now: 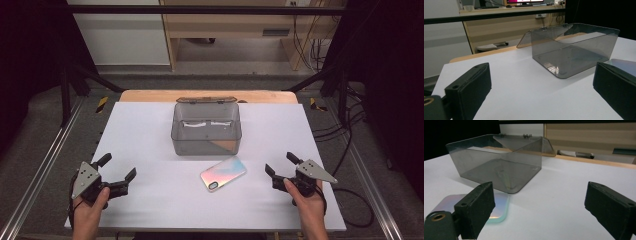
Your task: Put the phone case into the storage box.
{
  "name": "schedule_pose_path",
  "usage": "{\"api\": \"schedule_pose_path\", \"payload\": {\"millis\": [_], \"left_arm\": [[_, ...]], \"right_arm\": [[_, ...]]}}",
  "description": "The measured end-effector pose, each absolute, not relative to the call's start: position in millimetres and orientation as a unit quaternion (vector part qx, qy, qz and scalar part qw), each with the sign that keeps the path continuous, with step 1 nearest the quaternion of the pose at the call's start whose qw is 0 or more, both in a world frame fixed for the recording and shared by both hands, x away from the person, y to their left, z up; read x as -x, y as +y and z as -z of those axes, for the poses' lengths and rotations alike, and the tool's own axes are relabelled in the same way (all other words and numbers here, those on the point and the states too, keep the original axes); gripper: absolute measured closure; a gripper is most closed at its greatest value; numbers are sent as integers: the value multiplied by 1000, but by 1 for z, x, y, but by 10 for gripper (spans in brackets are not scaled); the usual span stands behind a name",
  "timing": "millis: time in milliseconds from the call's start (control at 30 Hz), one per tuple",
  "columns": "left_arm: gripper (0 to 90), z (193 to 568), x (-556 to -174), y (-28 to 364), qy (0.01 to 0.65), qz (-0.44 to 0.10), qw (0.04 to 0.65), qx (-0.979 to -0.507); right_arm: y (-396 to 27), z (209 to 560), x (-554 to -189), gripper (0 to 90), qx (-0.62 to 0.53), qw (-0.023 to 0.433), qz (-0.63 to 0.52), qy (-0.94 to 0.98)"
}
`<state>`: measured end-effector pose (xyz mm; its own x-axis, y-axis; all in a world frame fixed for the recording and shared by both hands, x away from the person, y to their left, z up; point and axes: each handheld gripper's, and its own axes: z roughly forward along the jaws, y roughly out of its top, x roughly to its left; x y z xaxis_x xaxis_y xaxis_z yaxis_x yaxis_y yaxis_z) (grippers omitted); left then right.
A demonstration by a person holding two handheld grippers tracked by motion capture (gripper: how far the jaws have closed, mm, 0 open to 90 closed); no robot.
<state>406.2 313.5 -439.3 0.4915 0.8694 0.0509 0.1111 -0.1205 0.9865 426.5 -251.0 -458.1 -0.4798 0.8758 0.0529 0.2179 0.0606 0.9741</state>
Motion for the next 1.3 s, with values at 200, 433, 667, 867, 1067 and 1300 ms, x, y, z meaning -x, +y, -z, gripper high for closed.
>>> {"api": "schedule_pose_path", "payload": {"millis": [200,433,667,867,1067,1300], "left_arm": [[17,439,-407,312,367,-345,551,-665],[17,439,-405,314,366,-349,550,-665],[17,439,-405,312,364,-351,543,-671],[17,440,-405,314,366,-351,542,-670],[17,440,-405,314,366,-351,541,-671],[18,441,-406,312,367,-349,537,-674]], "right_arm": [[-249,458,-427,96,-424,284,-541,668],[-249,458,-429,92,-457,294,-511,666],[-231,464,-445,314,-485,288,-415,714],[-212,460,-461,579,-463,249,-388,757],[-199,463,-477,788,-467,216,-372,772],[-186,468,-490,878,-467,201,-346,789]]}}
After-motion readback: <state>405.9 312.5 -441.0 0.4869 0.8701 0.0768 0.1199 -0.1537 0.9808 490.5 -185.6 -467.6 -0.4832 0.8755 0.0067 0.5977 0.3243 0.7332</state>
